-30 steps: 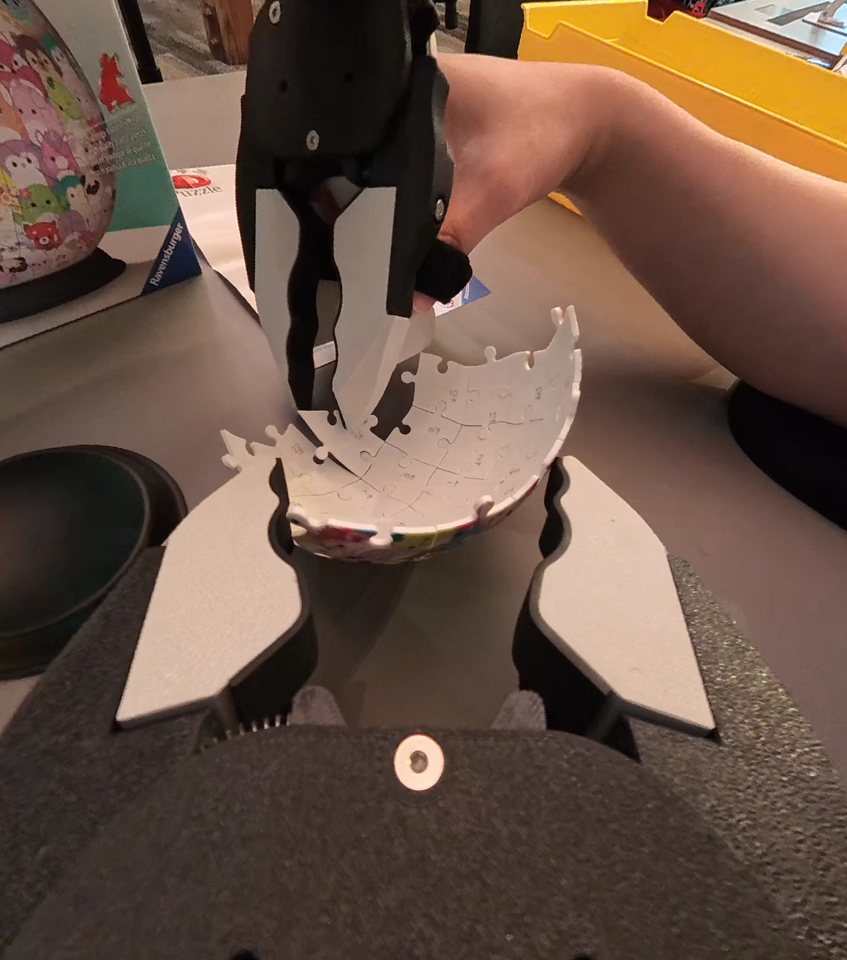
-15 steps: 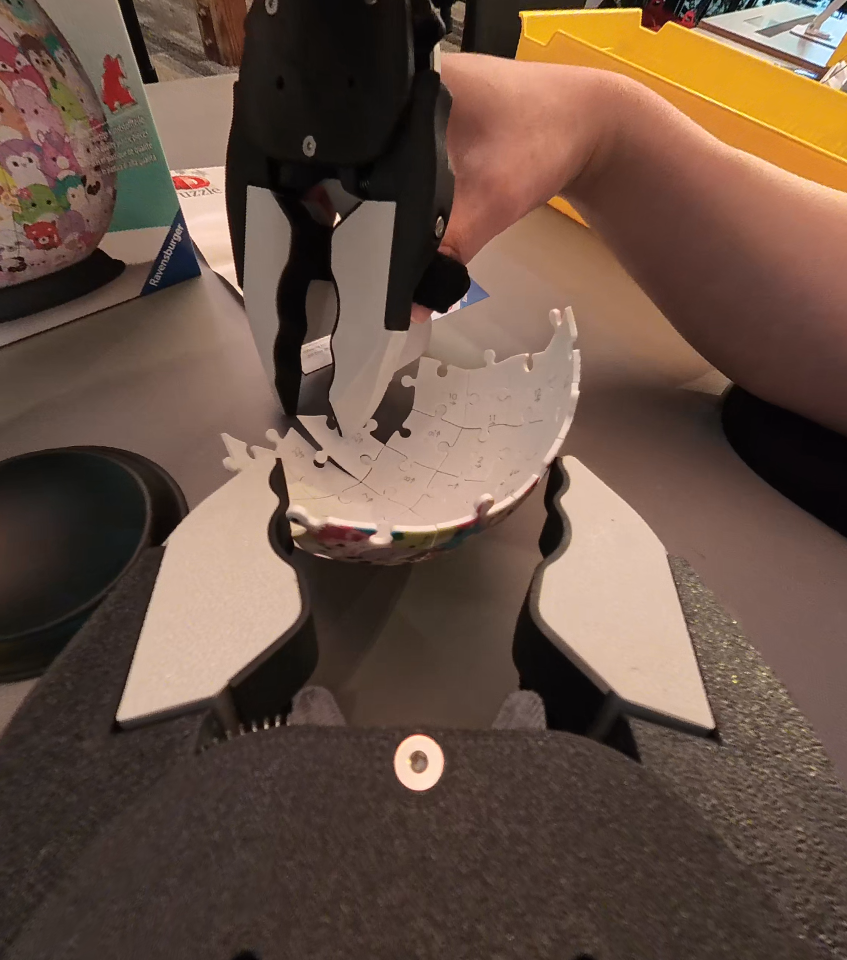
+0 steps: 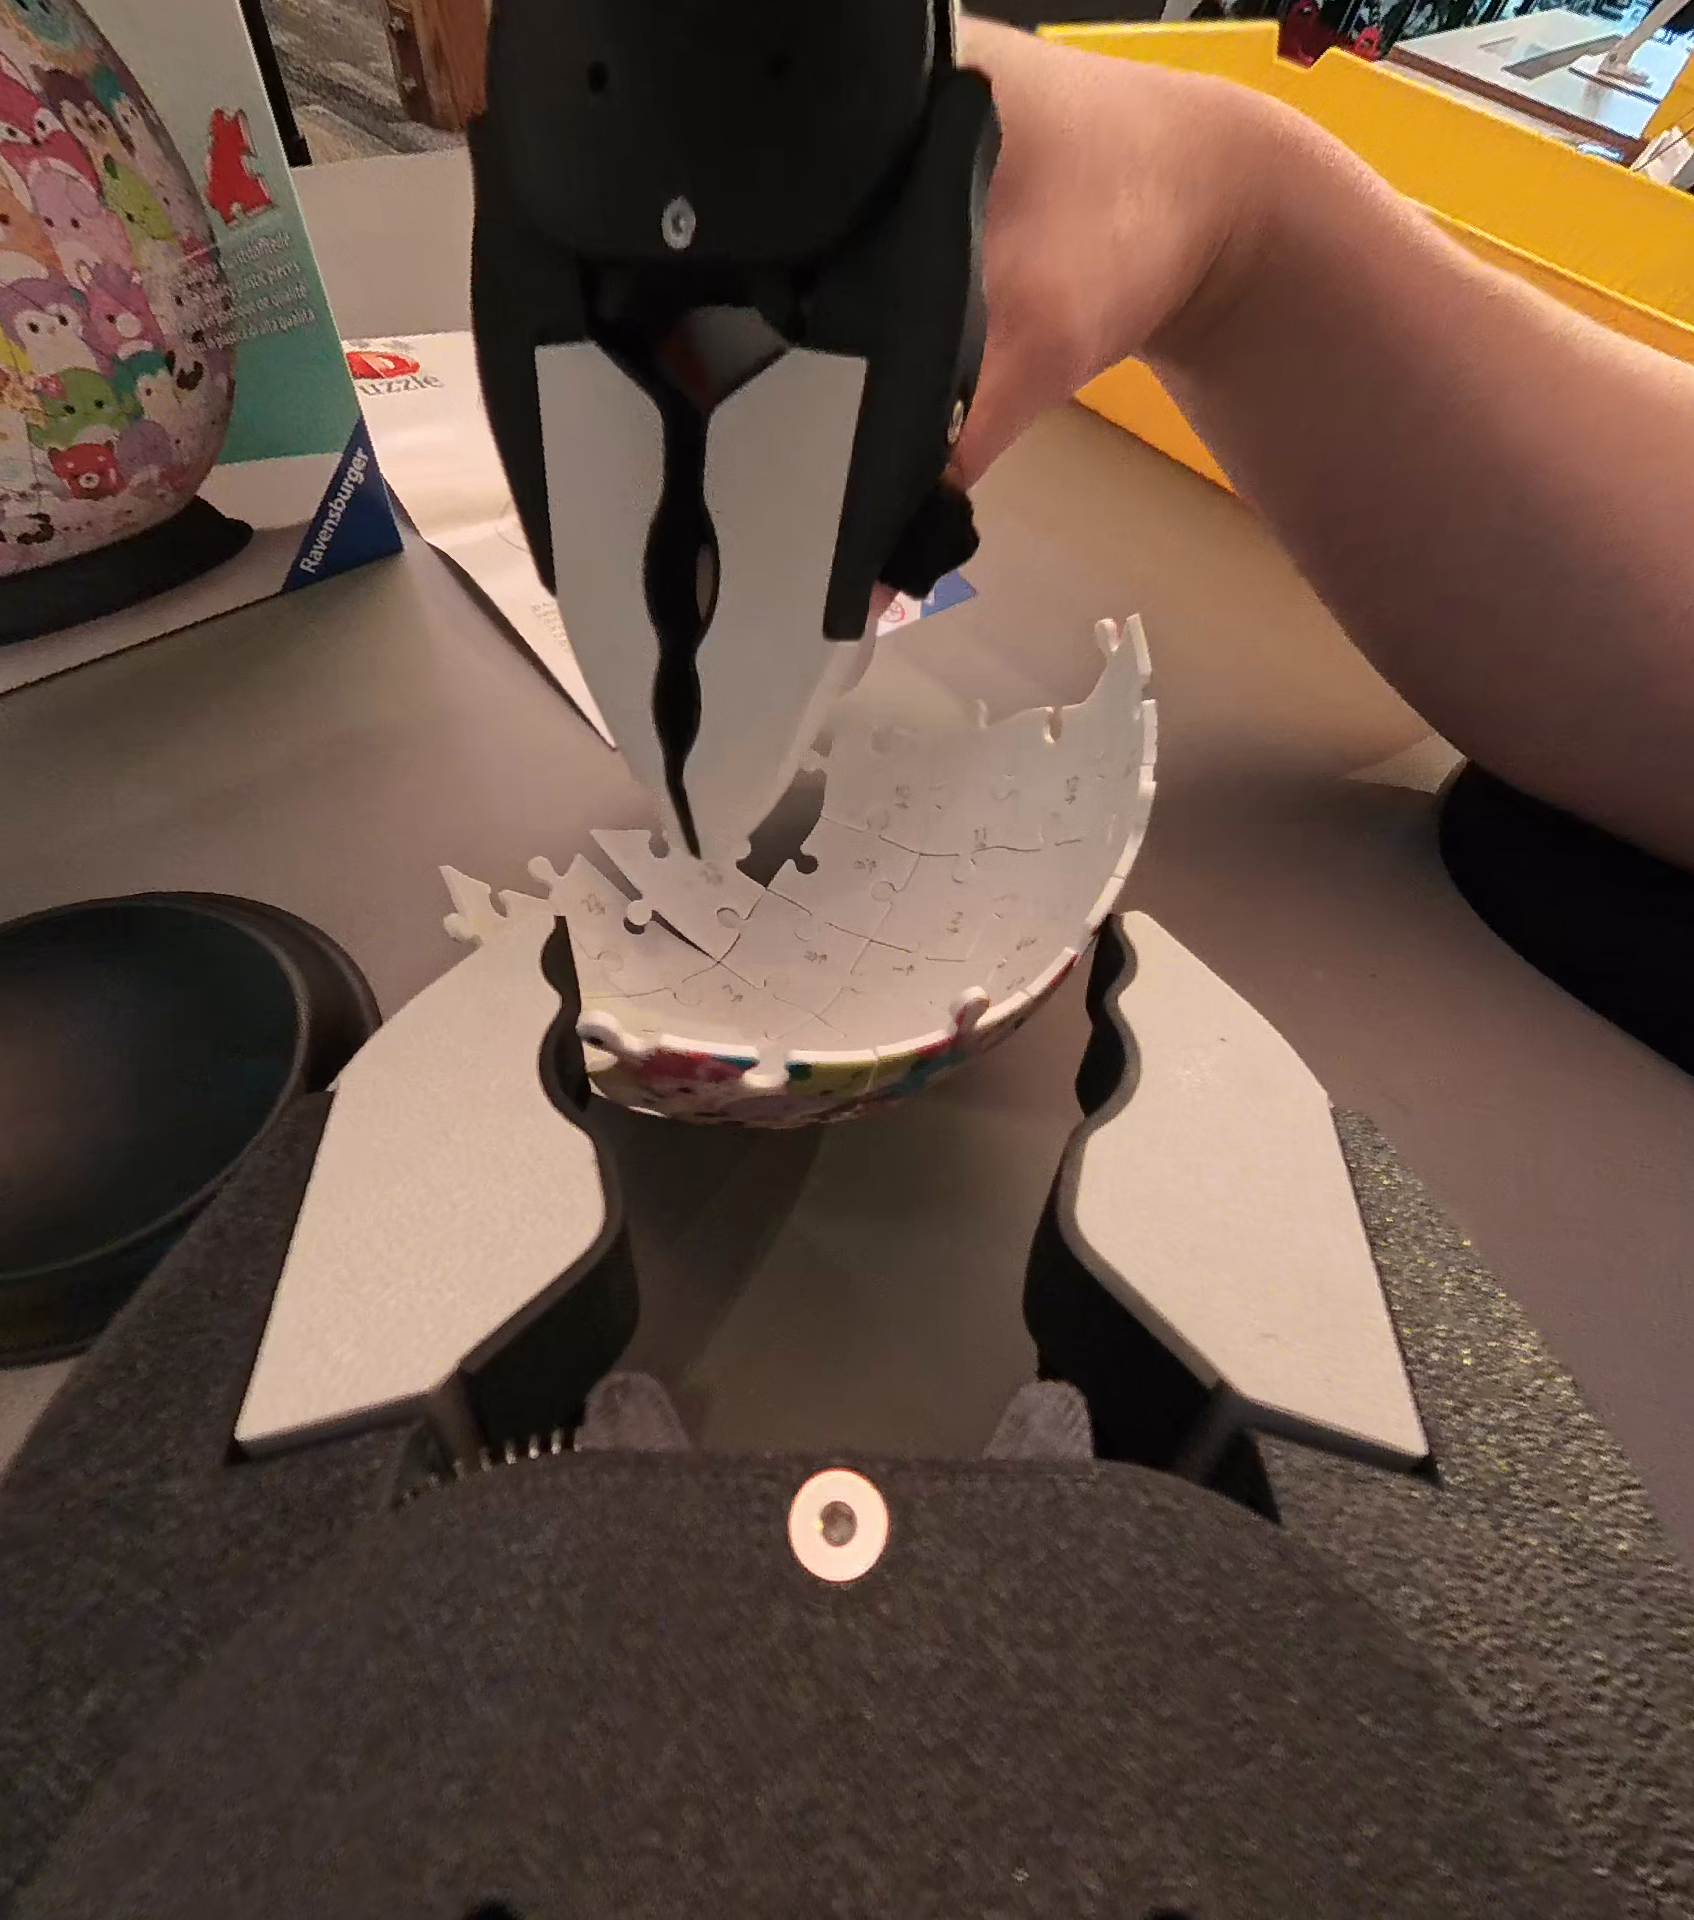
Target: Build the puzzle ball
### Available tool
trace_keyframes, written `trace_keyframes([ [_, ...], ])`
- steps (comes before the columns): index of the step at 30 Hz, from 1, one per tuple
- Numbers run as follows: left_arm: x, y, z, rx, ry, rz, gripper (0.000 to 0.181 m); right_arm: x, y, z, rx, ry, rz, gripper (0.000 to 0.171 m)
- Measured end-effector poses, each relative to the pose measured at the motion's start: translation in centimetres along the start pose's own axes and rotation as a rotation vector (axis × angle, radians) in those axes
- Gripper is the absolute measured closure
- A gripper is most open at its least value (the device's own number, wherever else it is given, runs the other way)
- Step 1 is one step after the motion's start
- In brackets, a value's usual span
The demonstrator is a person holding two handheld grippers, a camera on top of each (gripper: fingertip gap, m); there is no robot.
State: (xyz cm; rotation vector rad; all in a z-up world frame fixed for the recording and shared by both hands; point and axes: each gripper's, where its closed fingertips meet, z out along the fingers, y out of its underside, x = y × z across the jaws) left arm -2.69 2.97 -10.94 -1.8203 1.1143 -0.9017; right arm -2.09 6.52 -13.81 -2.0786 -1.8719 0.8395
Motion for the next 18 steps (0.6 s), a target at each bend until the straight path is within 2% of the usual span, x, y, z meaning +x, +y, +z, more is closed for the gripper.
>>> trace_keyframes([
  [18, -0.3, -0.2, 0.2, 0.003, 0.004, -0.016, 0.088, 0.2, 0.8, 1.5, -0.124, -0.022, 0.045, 0.17],
])
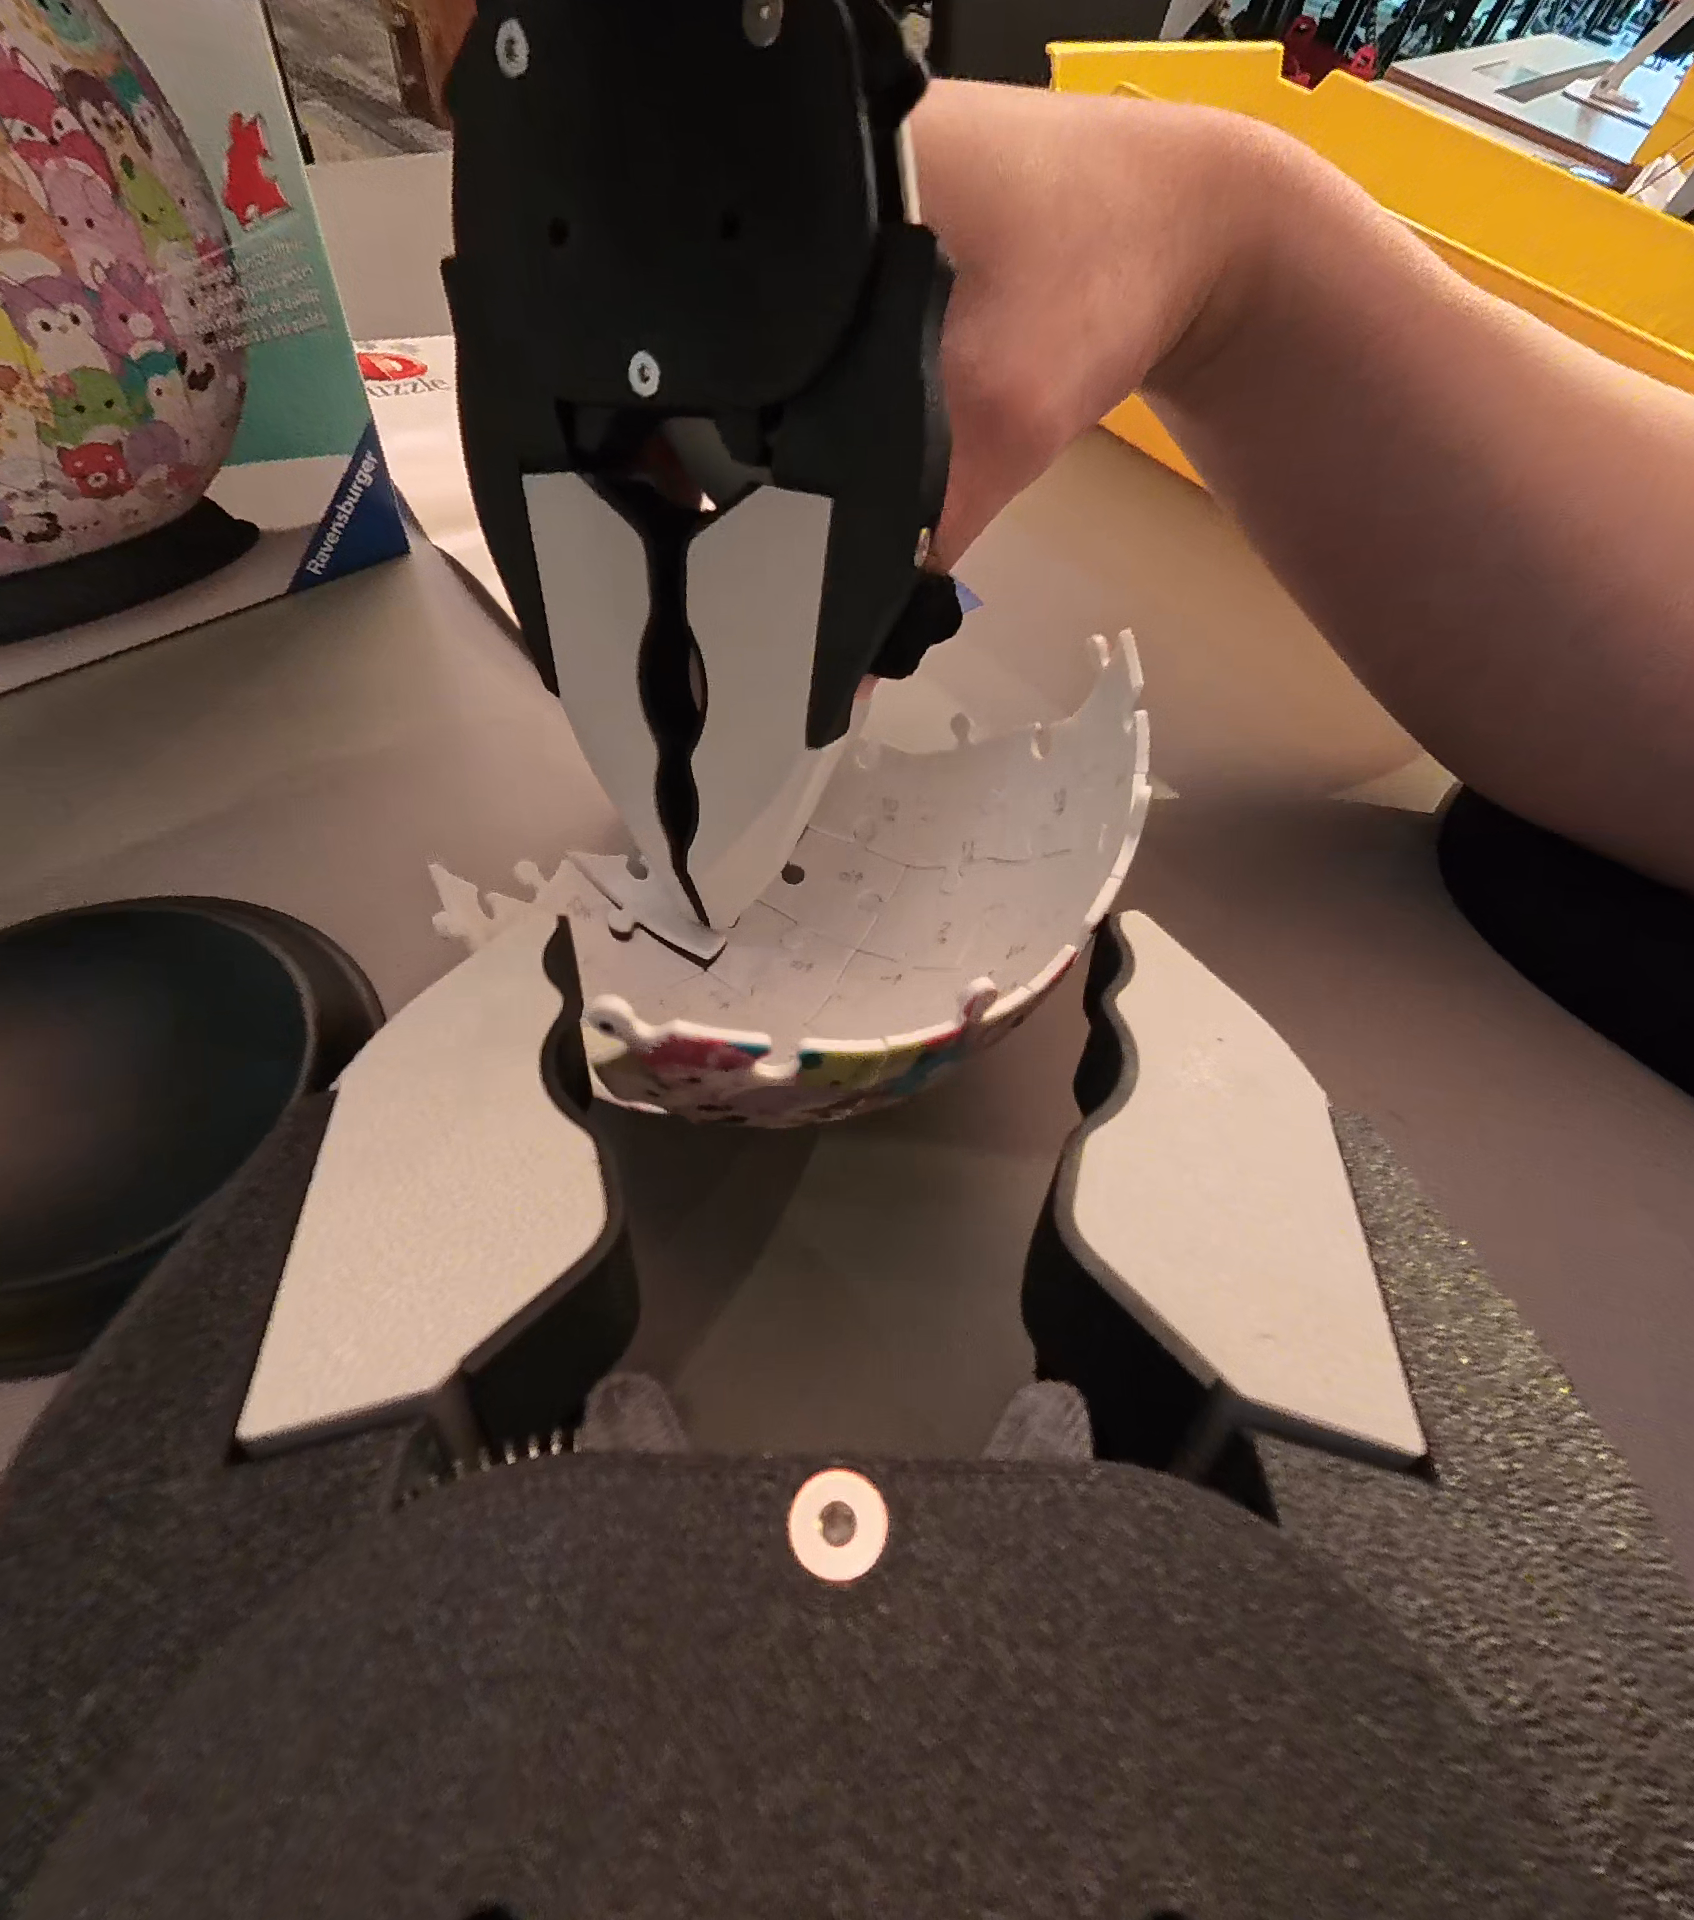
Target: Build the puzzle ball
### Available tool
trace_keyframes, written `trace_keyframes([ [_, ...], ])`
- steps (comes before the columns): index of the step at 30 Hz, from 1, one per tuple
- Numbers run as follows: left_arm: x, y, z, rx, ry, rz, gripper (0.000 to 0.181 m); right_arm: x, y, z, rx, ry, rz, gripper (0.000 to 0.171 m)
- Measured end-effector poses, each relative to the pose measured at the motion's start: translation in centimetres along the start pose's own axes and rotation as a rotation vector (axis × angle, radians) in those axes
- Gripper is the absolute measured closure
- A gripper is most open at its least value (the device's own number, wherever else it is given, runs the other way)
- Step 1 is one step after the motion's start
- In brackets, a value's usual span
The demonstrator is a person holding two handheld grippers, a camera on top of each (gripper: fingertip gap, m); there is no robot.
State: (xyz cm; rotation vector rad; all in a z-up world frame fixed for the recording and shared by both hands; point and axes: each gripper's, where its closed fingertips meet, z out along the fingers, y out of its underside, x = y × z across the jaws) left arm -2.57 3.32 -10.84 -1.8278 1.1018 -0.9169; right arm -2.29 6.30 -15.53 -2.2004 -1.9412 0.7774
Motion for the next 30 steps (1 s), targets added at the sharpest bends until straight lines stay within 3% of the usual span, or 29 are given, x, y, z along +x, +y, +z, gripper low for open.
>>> trace_keyframes([
  [30, -0.32, -0.02, 0.22, -0.006, 0.034, -0.05, 0.089, 0.07, -0.19, 0.4, -0.292, 0.082, 0.113, 0.17],
])
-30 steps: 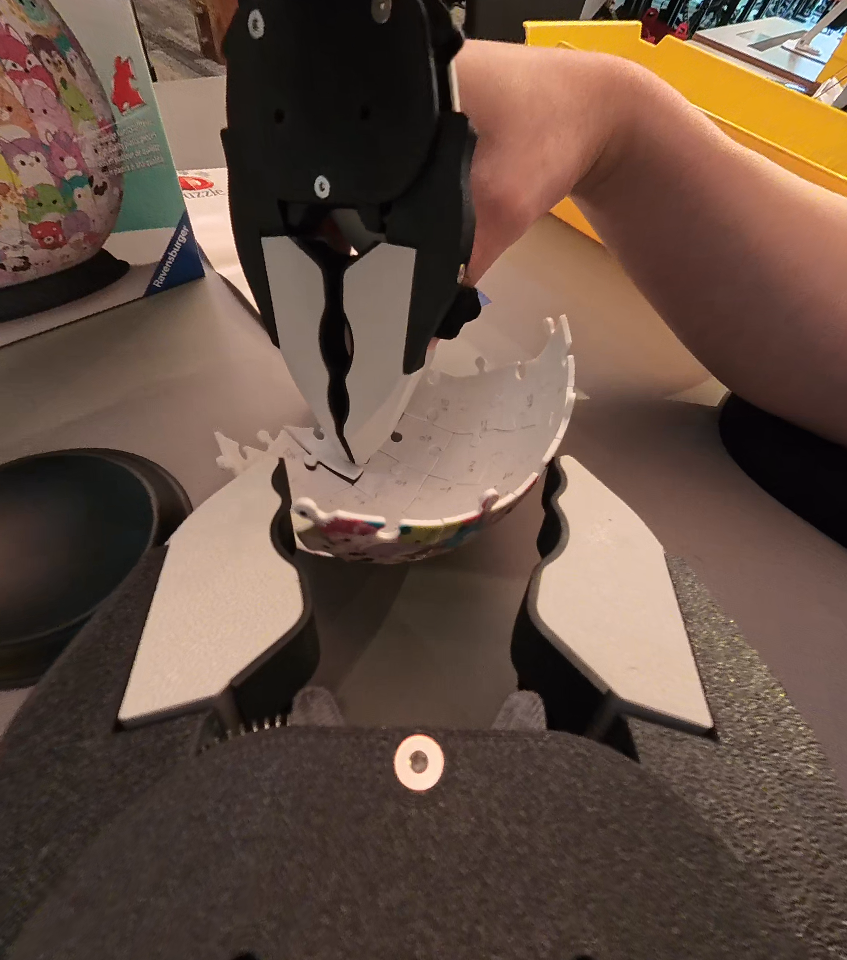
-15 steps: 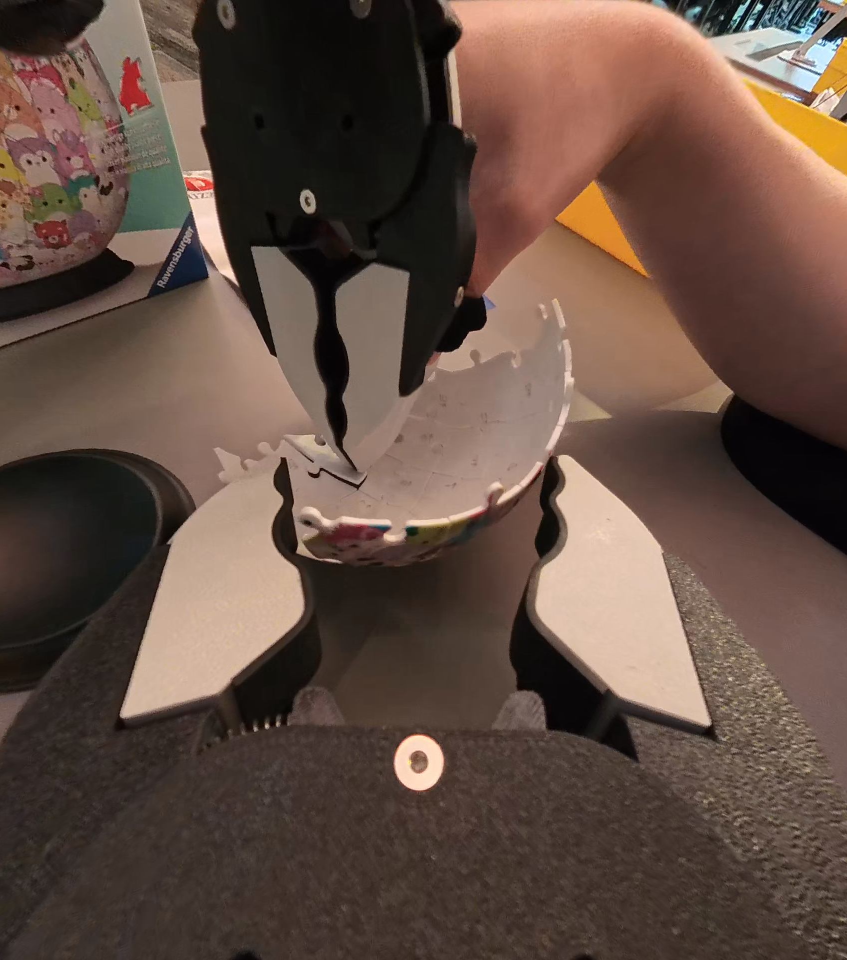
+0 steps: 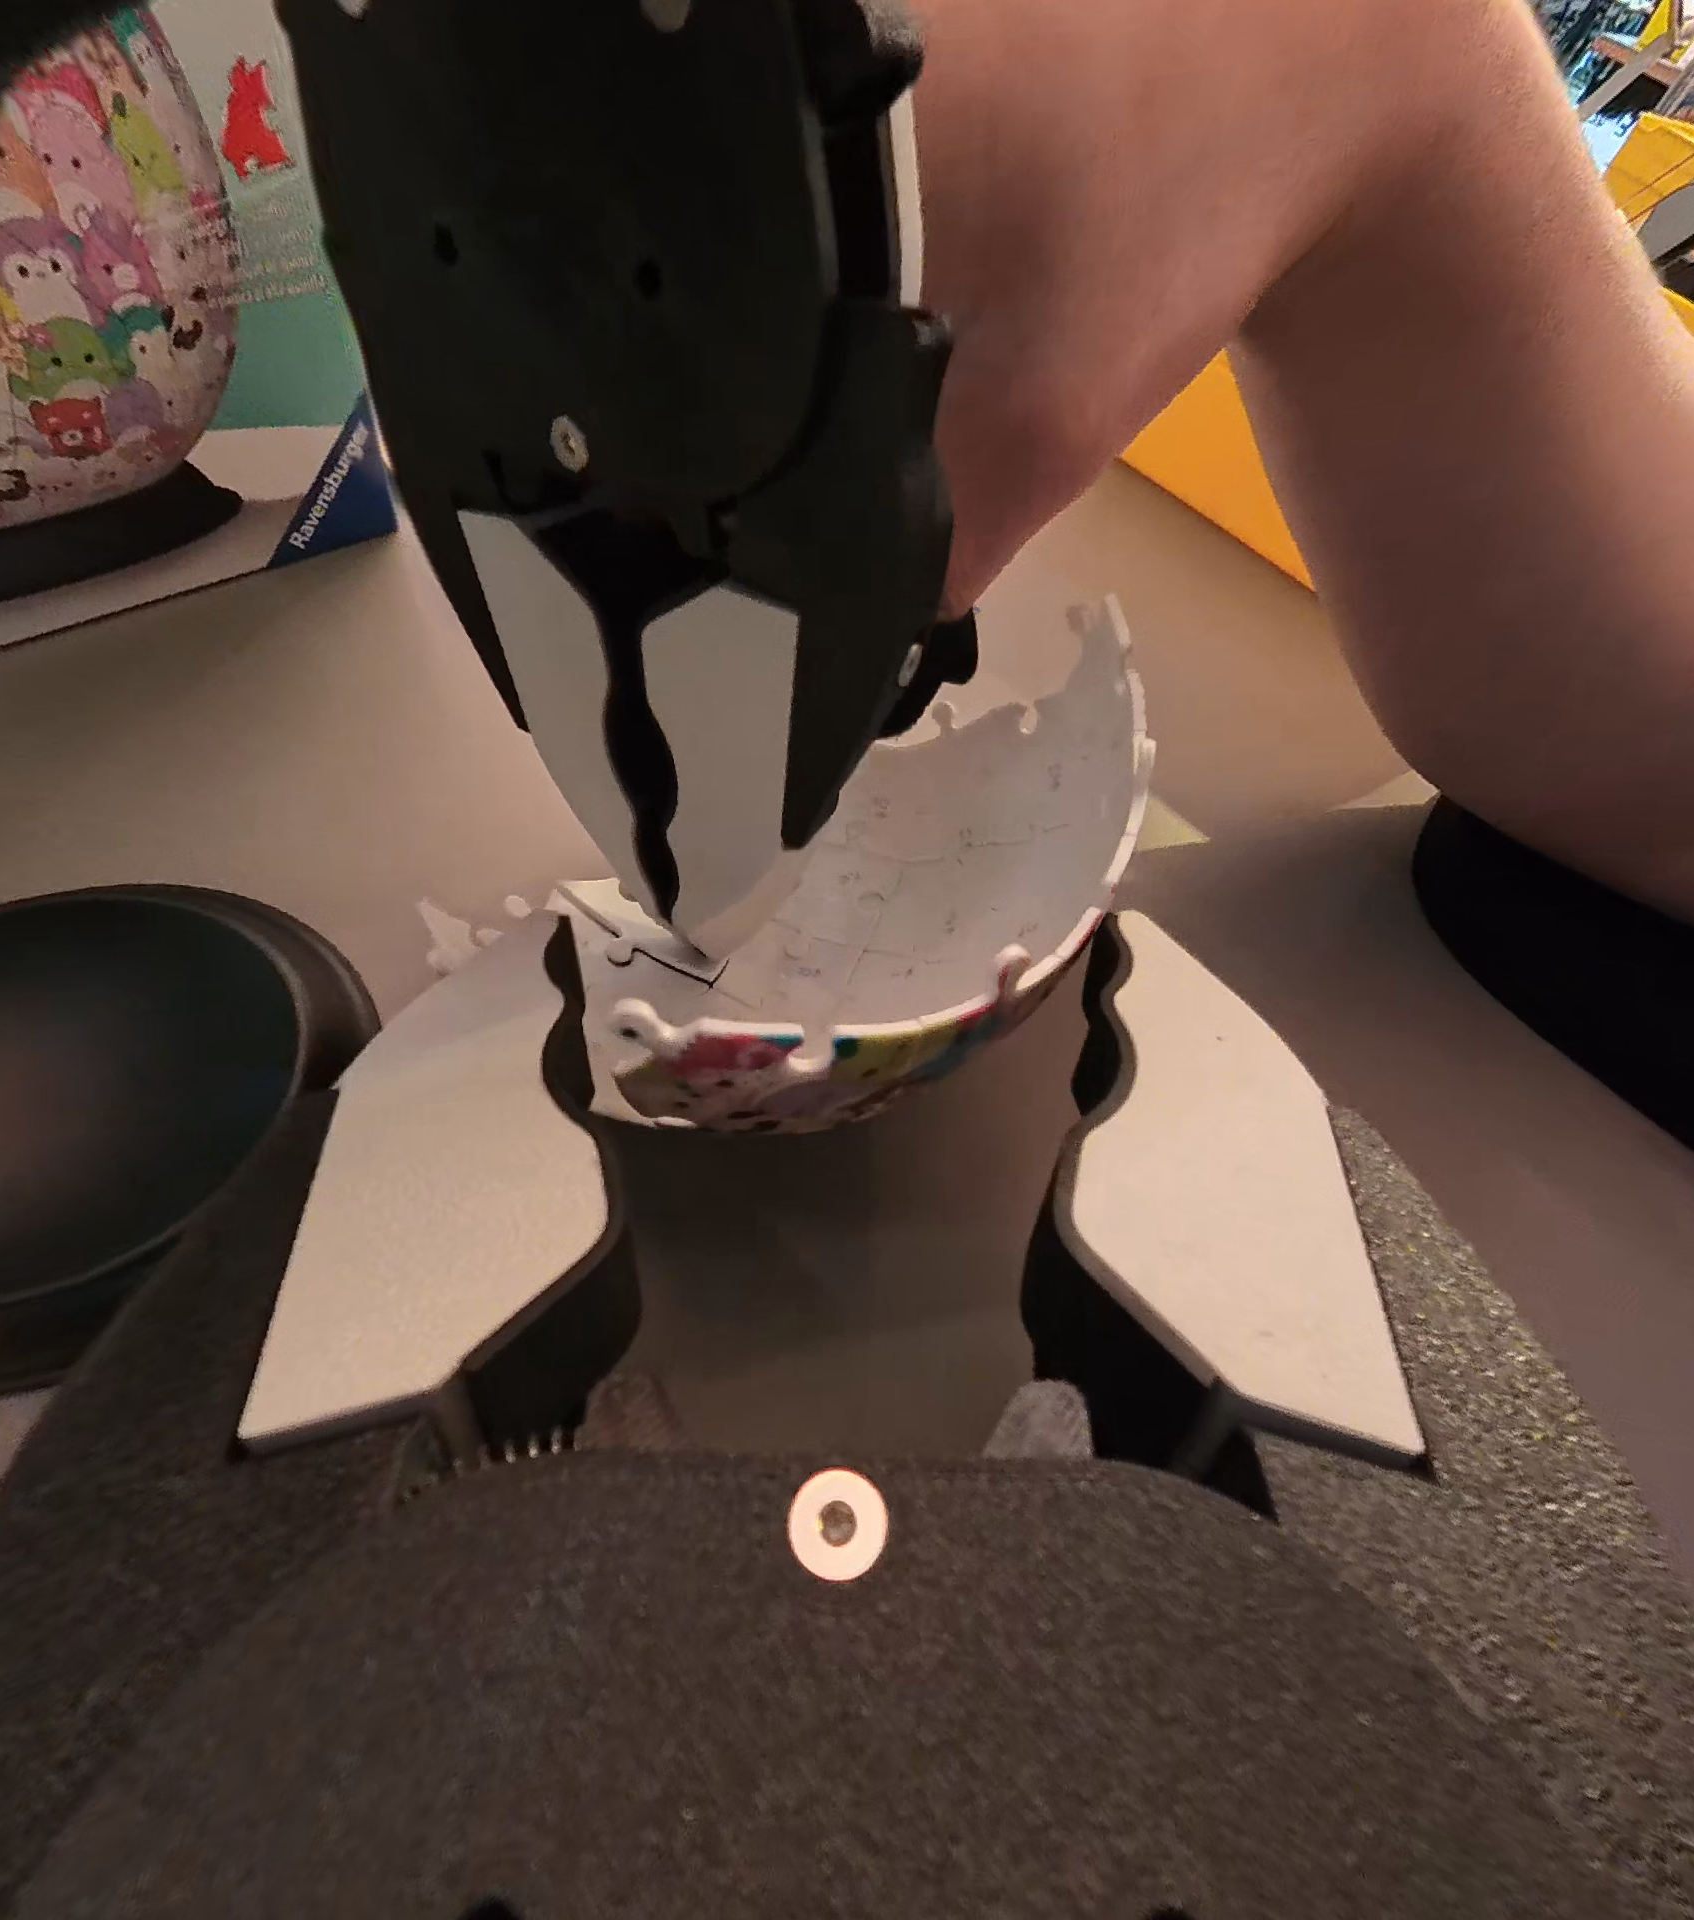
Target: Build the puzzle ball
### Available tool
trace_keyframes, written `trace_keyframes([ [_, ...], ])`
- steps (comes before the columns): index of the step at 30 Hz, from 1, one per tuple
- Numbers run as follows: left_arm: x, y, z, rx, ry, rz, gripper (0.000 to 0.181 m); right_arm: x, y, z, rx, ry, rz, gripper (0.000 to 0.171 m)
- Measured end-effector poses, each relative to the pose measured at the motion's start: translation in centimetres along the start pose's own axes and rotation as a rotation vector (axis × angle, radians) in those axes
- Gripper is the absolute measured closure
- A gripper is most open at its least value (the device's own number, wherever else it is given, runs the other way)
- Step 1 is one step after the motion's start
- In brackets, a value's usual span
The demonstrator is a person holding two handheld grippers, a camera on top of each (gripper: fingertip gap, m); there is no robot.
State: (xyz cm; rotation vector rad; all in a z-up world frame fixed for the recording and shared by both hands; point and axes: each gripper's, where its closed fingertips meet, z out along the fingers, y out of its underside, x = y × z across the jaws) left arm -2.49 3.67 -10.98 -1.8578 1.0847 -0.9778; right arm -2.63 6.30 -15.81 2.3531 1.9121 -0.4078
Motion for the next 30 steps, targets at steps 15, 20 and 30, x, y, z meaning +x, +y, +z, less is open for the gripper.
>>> trace_keyframes([
  [15, 0.0, 0.1, -0.1, -0.003, 0.019, -0.019, 0.09, -0.1, -0.1, 0.1, 0.009, -0.016, -0.012, 0.17],
  [20, 0.1, 0.1, -0.1, -0.007, 0.023, -0.014, 0.092, -0.1, 0.1, 0.0, 0.008, -0.035, 0.001, 0.17],
  [30, 0.0, 0.1, -0.1, -0.005, 0.026, -0.021, 0.091, 0.9, -1.5, -0.9, 0.113, 0.01, -0.034, 0.17],
])
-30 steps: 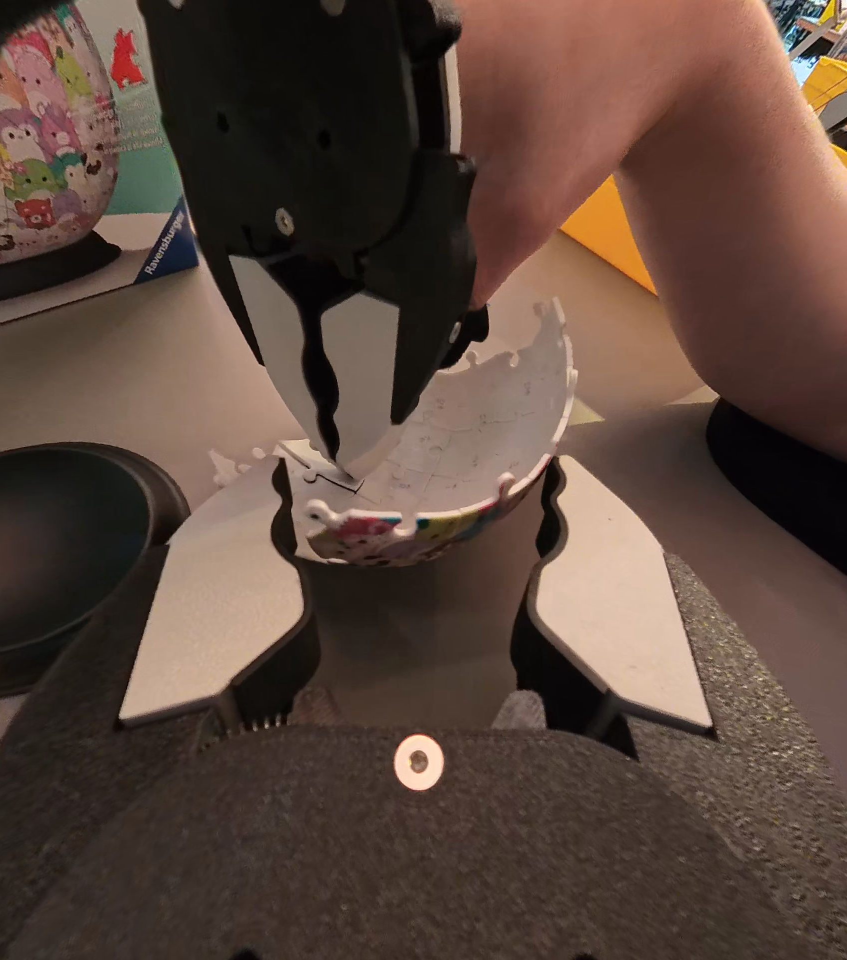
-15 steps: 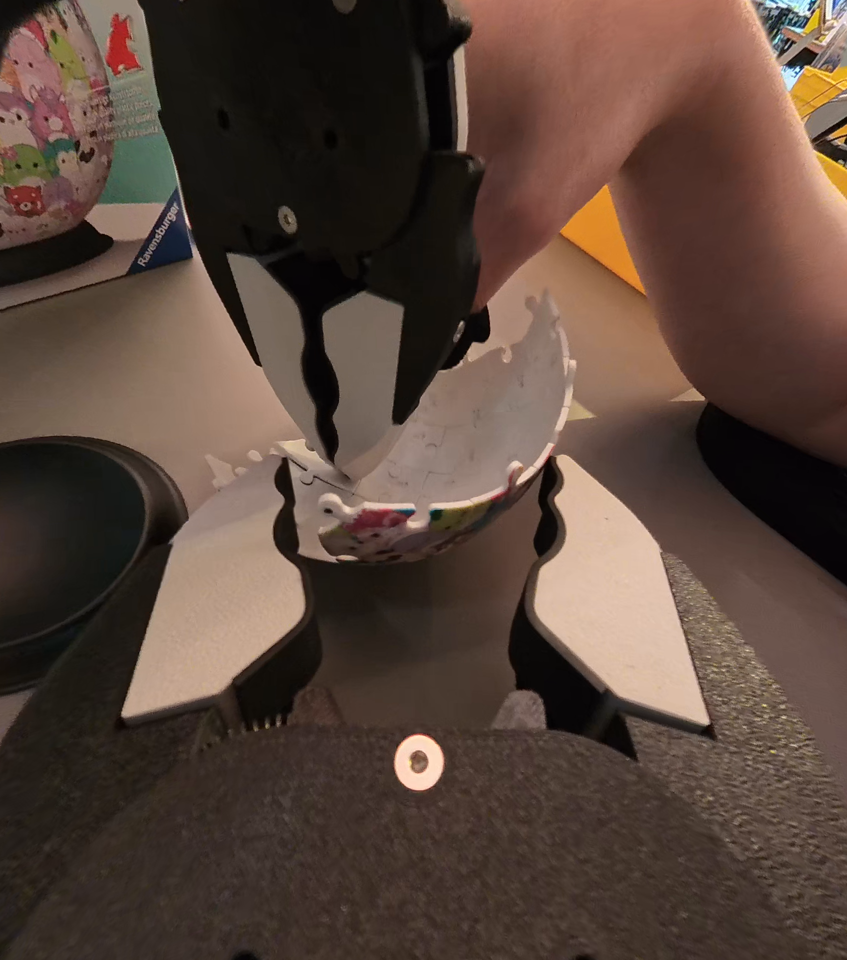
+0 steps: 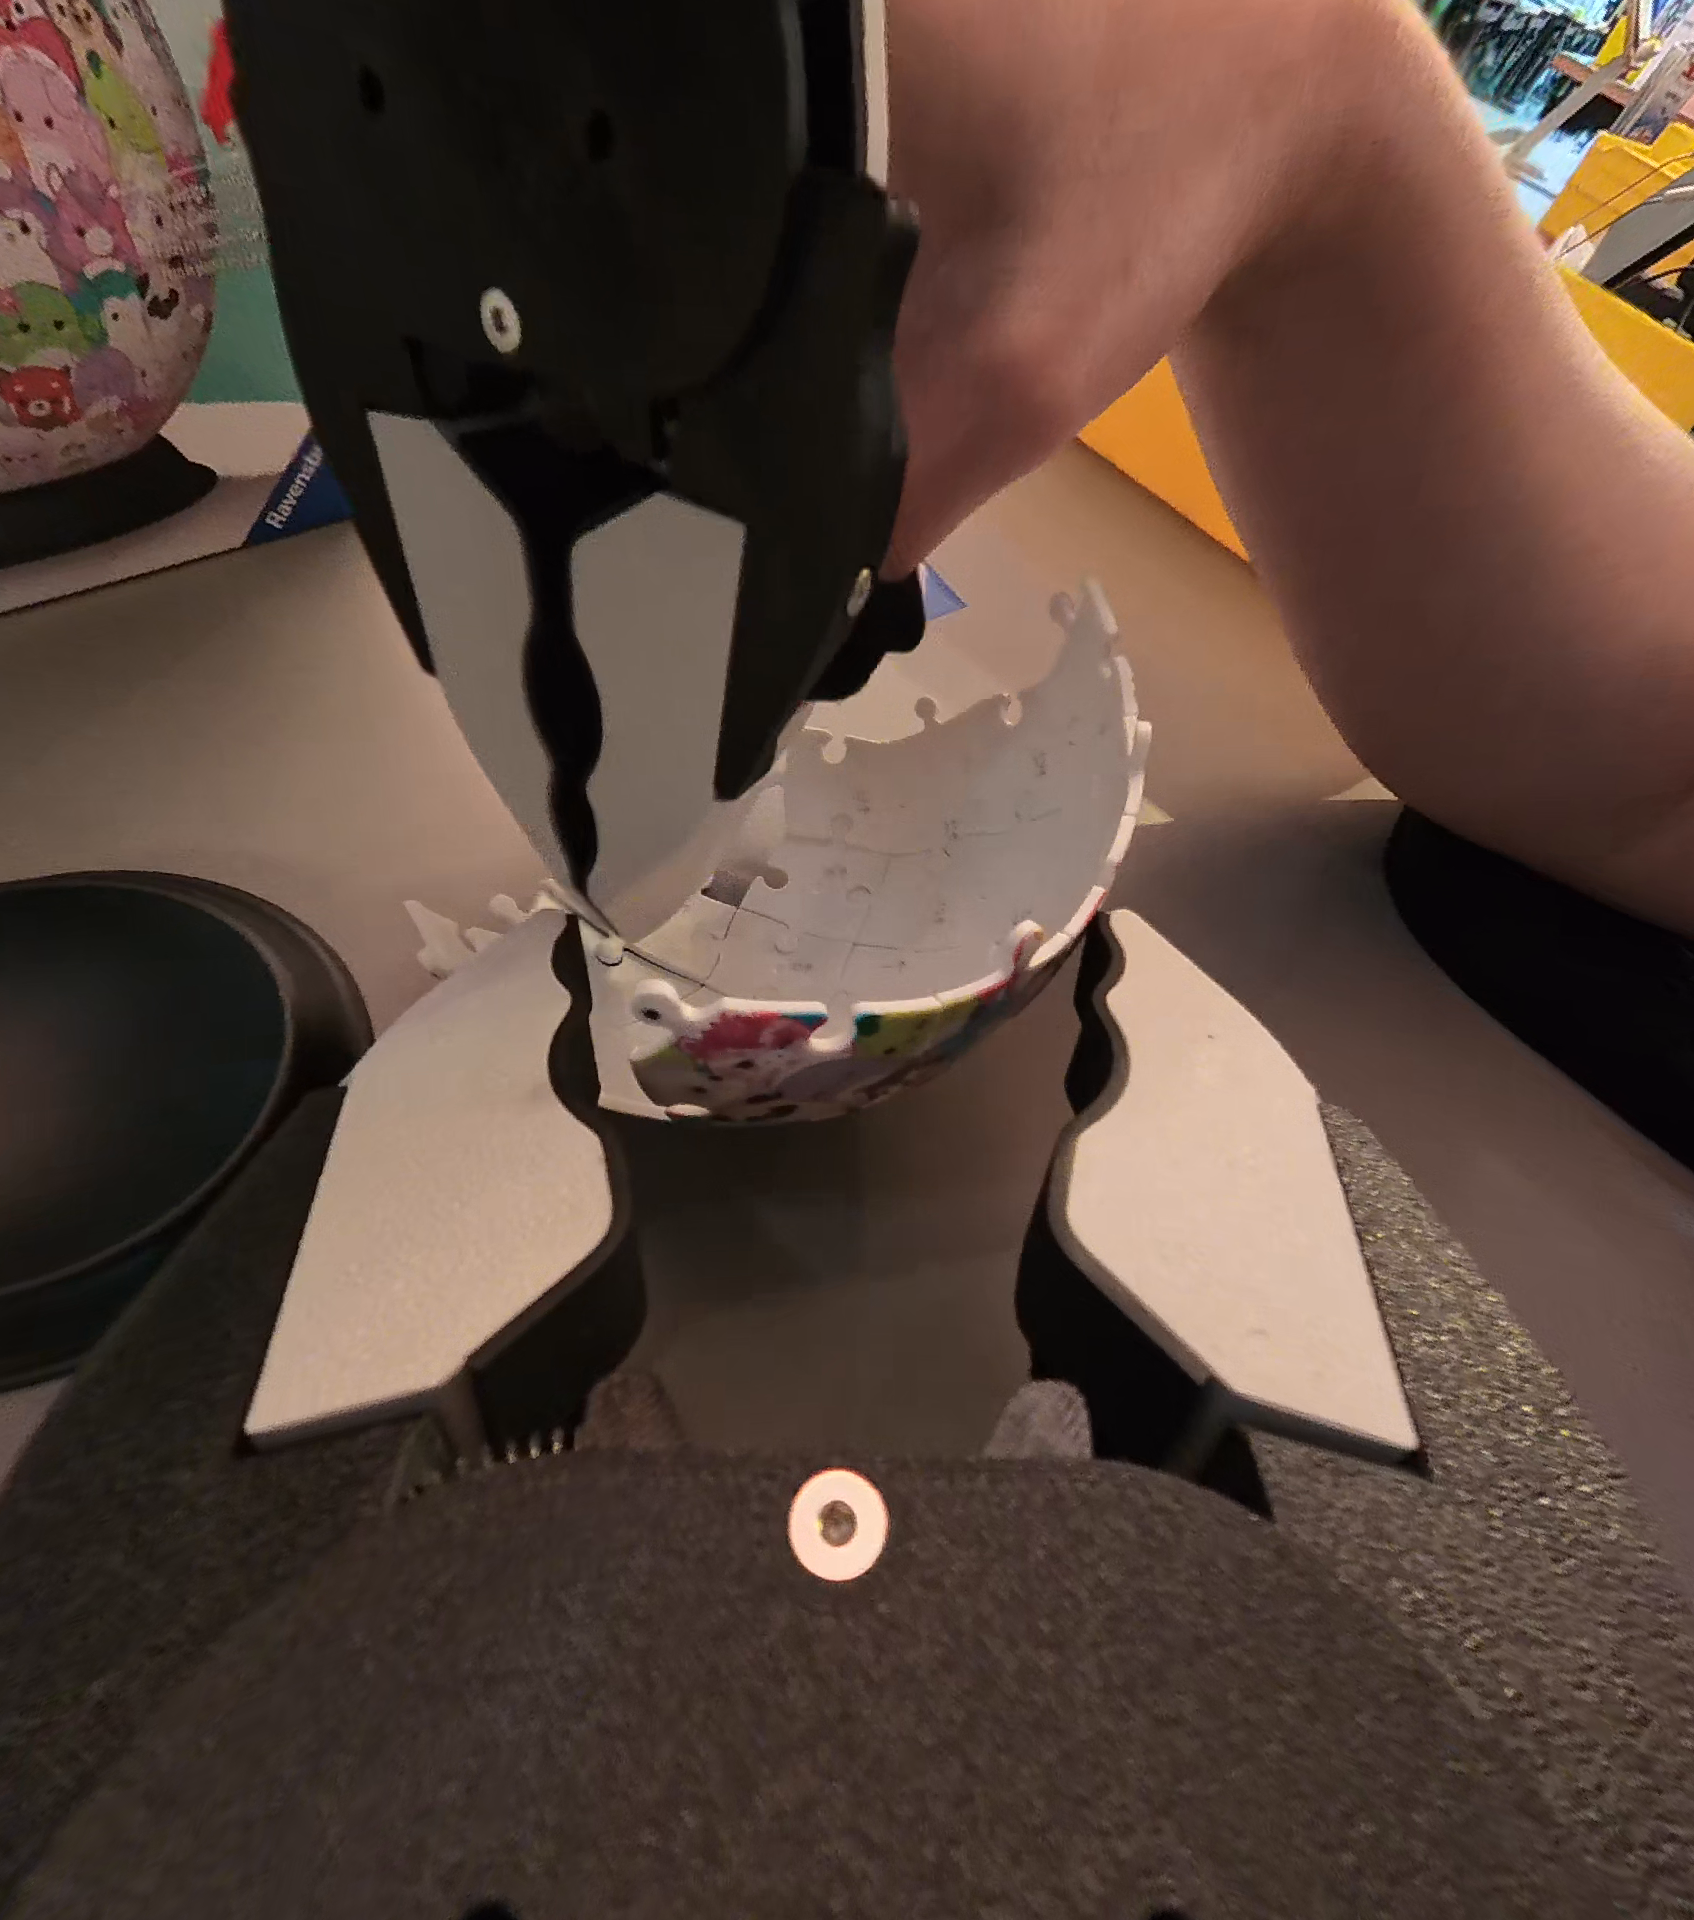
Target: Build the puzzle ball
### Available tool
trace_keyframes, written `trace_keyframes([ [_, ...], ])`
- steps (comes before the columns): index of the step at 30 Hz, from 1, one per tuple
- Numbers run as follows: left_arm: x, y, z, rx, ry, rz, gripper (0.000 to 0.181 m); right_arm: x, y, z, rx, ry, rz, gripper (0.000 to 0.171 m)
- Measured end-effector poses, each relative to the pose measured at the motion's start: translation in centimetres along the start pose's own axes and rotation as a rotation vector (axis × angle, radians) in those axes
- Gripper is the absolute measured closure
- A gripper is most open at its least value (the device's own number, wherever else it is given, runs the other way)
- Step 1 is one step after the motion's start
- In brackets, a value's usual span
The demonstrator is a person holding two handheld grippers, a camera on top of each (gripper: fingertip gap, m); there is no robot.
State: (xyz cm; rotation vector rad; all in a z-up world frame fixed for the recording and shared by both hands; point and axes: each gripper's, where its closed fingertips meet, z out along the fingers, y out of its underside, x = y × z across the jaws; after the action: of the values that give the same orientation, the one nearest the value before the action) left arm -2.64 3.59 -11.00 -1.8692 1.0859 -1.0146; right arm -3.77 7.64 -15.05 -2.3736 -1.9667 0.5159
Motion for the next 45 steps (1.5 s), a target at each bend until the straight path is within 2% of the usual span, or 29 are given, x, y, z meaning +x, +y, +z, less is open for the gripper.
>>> trace_keyframes([
  [23, -0.4, -0.1, -0.4, 0.013, 0.046, -0.09, 0.089, 0.1, -0.2, 0.7, -0.043, 0.001, 0.01, 0.17],
  [29, -1.3, -0.6, -1.7, 0.057, 0.032, -0.115, 0.083, -0.2, 0.1, 0.7, -0.056, -0.002, 0.053, 0.17],
  [36, -1.1, 0.1, -2.1, 0.025, 0.053, -0.191, 0.059, -0.2, 0.0, 0.7, -0.042, -0.004, 0.092, 0.17],
  [39, -0.1, 0.3, -1.2, 0.015, 0.108, -0.251, 0.056, -0.2, 0.0, 0.7, -0.039, -0.009, 0.115, 0.17],
  [45, -0.5, 0.5, -0.3, 0.0, 0.057, -0.241, 0.057, -0.2, 0.0, 0.7, -0.045, 0.002, 0.144, 0.17],
])
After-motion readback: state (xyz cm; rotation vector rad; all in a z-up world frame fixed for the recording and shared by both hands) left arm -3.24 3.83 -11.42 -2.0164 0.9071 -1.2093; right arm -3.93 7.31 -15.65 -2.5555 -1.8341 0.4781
